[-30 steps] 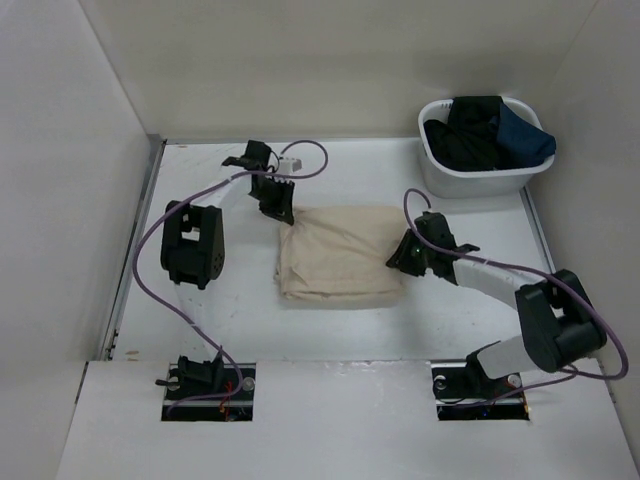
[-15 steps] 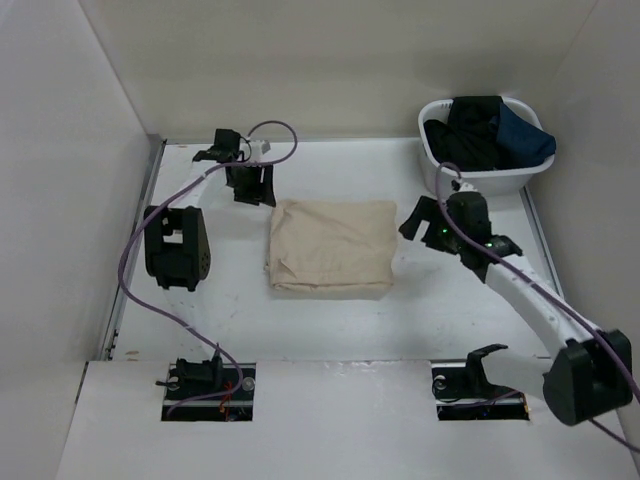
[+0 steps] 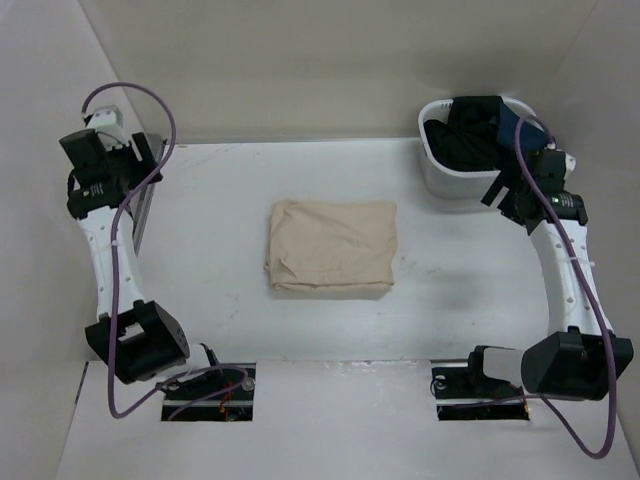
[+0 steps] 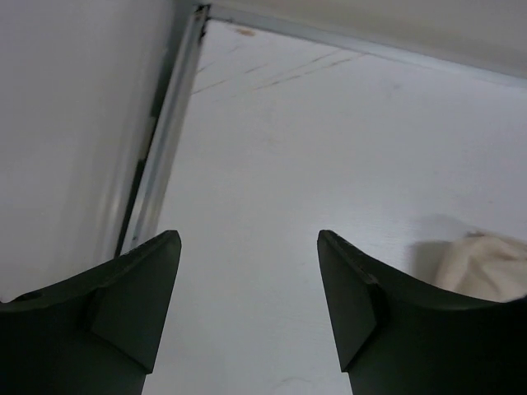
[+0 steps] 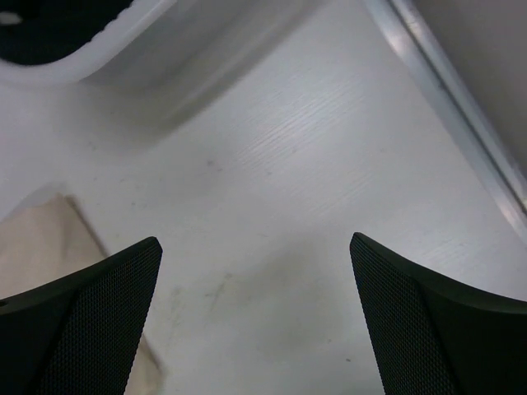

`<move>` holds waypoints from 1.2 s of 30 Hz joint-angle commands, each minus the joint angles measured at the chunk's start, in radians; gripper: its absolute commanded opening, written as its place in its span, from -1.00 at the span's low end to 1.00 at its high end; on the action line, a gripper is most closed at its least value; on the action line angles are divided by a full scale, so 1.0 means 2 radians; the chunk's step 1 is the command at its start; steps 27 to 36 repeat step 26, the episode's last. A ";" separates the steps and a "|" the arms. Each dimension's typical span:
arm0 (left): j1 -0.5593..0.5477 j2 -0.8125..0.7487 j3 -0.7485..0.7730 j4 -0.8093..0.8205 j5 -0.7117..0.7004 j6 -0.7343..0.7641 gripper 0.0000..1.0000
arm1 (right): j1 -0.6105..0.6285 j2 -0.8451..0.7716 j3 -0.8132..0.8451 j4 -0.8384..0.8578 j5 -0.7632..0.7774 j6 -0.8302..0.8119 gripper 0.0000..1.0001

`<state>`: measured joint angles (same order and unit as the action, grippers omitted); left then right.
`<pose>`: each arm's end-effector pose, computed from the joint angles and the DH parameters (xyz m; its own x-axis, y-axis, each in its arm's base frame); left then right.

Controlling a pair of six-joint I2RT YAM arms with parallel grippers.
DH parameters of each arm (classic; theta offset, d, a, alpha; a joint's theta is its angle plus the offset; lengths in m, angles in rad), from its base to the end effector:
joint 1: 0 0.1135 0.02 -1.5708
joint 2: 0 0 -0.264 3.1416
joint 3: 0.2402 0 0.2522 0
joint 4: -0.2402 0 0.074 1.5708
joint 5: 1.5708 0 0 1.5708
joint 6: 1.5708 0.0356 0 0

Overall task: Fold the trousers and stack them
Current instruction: Fold the trousers

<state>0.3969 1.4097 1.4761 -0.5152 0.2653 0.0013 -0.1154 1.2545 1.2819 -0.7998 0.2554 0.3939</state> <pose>0.2948 0.1134 0.4032 -0.4004 -0.1664 -0.9011 -0.1546 0.9815 -0.1126 0.2560 -0.0387 0.3554 -0.5284 0.4351 -0.7291 0.5349 0.8374 0.1121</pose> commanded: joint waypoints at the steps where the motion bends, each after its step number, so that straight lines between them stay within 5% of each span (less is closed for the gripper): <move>1: 0.027 -0.024 -0.068 -0.001 -0.059 0.038 0.34 | -0.035 0.000 0.037 -0.016 0.052 -0.010 1.00; 8: 0.017 -0.070 -0.137 0.001 -0.086 0.057 0.36 | -0.045 -0.004 0.029 -0.004 0.059 -0.021 1.00; 36: 0.000 -0.067 -0.138 0.000 -0.086 0.052 0.36 | -0.042 -0.010 0.022 -0.002 0.057 -0.035 1.00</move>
